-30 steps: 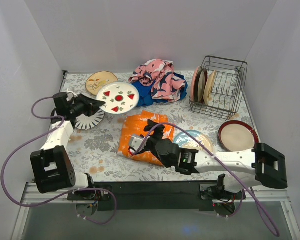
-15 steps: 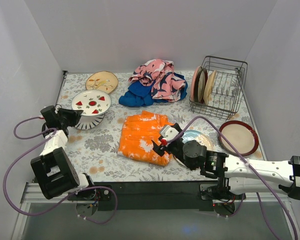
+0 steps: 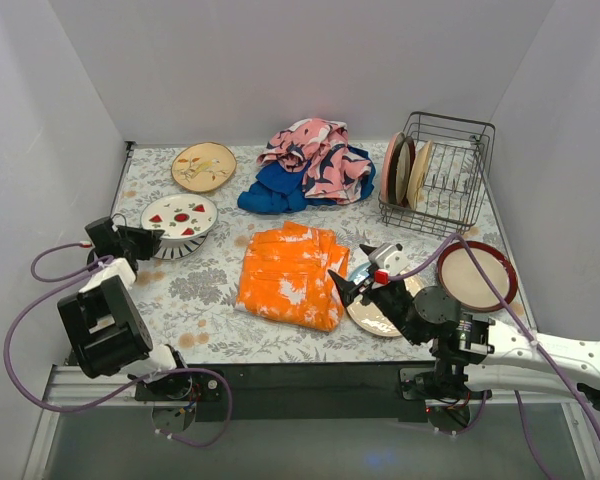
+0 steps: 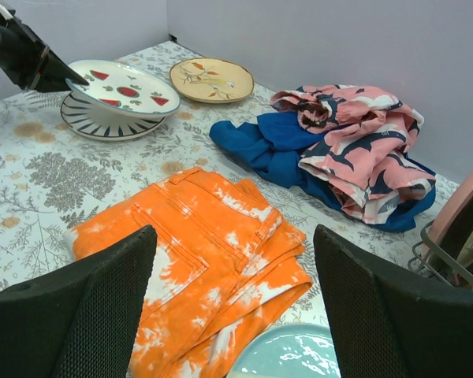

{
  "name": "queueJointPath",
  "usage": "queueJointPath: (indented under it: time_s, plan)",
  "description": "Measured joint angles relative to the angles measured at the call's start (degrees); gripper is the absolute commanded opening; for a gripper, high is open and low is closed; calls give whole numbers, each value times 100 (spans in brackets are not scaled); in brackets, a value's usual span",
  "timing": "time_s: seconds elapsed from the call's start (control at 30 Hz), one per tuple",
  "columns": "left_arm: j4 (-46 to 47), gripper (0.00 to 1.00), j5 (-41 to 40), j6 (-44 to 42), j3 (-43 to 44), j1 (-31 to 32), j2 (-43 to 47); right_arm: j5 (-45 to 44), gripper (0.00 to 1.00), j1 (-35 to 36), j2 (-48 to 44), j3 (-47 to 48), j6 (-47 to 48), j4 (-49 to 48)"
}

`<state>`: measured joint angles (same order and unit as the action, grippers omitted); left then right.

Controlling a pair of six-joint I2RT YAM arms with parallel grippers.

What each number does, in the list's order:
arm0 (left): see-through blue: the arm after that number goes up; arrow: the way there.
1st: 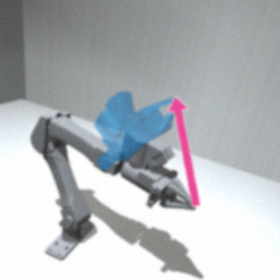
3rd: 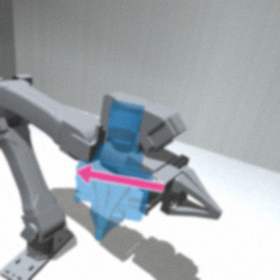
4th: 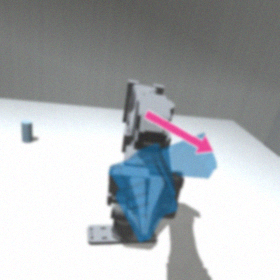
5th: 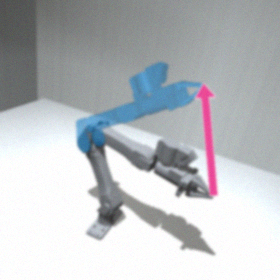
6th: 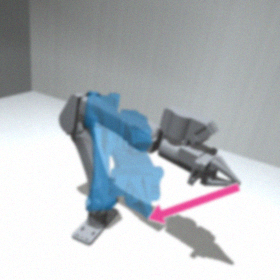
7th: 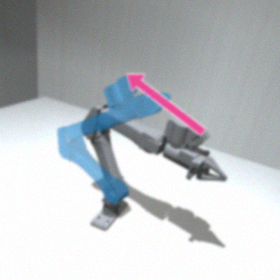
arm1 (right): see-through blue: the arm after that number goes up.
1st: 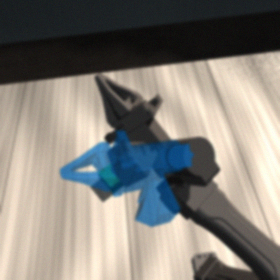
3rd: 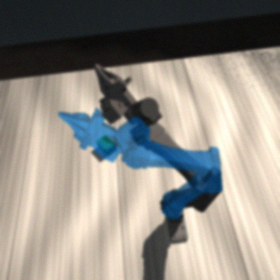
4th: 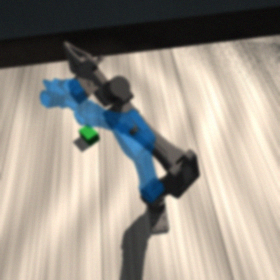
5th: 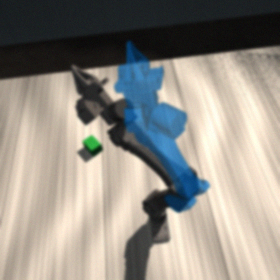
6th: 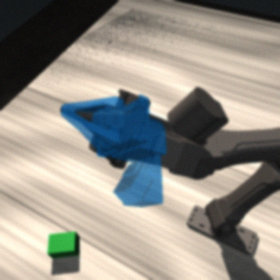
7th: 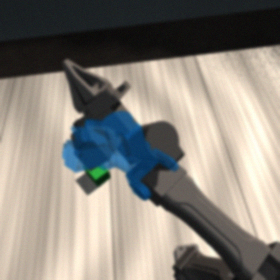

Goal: Unload the plates from the dish rack
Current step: Place the plate at the center of the board.

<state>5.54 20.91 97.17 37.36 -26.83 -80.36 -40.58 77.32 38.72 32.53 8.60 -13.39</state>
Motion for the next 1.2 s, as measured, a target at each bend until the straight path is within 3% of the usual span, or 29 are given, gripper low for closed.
queueJointPath:
  time_s: [0.43, 0.77, 0.93, 1.2]
  plan:
    - [-7, 0, -219, -291, 68, -39, -345, -111, 84, -4, -52, -109, -33, -83]
    - [-173, 26, -407, -389, 240, -42, -444, -133, 84, -4, -37, -127, -31, -120]
    - [-431, 32, -688, -439, 251, -46, -468, -133, 84, -4, -37, -127, -31, -133]
    - [-741, 52, -916, -483, 280, -44, -468, -192, 84, -7, -37, -127, -31, -136]
